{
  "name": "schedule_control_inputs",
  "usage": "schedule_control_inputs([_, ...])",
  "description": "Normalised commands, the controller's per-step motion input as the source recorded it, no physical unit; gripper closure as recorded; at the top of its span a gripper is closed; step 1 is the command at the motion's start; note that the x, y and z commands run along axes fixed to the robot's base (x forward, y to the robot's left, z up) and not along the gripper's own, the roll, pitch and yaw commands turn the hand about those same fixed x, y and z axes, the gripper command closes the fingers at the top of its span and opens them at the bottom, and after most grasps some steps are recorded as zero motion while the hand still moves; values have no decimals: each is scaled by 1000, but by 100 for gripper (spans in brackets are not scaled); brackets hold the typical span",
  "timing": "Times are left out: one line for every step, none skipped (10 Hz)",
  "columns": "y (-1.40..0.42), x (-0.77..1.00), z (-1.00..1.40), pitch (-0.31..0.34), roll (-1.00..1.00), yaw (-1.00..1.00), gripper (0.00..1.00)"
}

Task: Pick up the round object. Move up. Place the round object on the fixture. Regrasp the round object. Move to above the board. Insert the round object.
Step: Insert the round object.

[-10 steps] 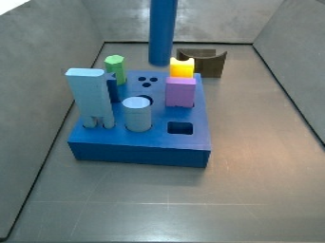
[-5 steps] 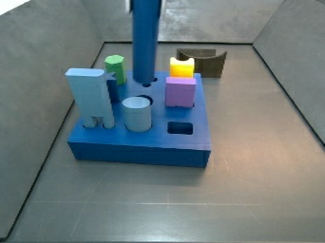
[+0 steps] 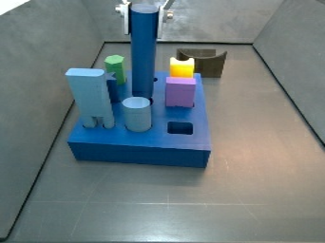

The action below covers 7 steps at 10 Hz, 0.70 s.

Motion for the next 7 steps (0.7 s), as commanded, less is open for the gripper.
schedule_control_inputs([0, 0, 0, -4, 0, 0, 100])
schedule_control_inputs([17, 0, 0, -50, -17, -34, 100])
schedule_control_inputs([74, 0, -71, -180, -141, -9, 100])
schedule_control_inputs([60, -11, -120, -270, -191, 0, 100])
schedule_control_inputs([9, 0, -200, -207, -160, -26, 100])
schedule_control_inputs([17, 0, -243, -167, -194, -17, 100])
schedule_control_inputs([0, 0, -246, -123, -123, -46, 100])
